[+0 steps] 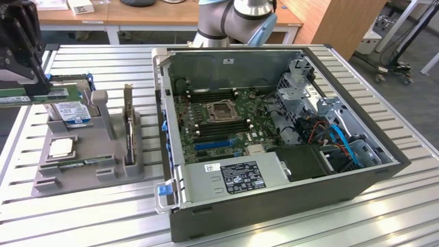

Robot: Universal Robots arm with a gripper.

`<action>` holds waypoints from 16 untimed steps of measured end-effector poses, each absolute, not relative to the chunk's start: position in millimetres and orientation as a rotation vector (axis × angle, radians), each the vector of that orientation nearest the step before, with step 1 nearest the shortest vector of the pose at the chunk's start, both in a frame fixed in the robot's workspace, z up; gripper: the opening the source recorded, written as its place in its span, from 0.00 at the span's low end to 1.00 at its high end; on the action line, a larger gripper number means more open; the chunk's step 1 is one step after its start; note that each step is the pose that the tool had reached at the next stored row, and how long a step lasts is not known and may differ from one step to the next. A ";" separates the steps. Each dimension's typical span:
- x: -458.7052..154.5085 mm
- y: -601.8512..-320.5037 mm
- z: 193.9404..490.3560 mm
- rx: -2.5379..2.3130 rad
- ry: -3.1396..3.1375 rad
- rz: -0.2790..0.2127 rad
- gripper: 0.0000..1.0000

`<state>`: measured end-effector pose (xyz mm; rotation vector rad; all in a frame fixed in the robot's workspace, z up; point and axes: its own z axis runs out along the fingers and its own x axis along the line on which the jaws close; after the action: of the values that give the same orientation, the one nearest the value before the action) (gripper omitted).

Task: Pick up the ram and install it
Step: 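Pick up the ram and move it above insertion slot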

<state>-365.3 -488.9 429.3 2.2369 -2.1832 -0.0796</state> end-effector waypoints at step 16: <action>-265.6 -488.9 429.3 2.237 -2.183 -0.080 0.12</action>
<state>-265.6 -488.9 429.3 2.2369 -2.1833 -0.0798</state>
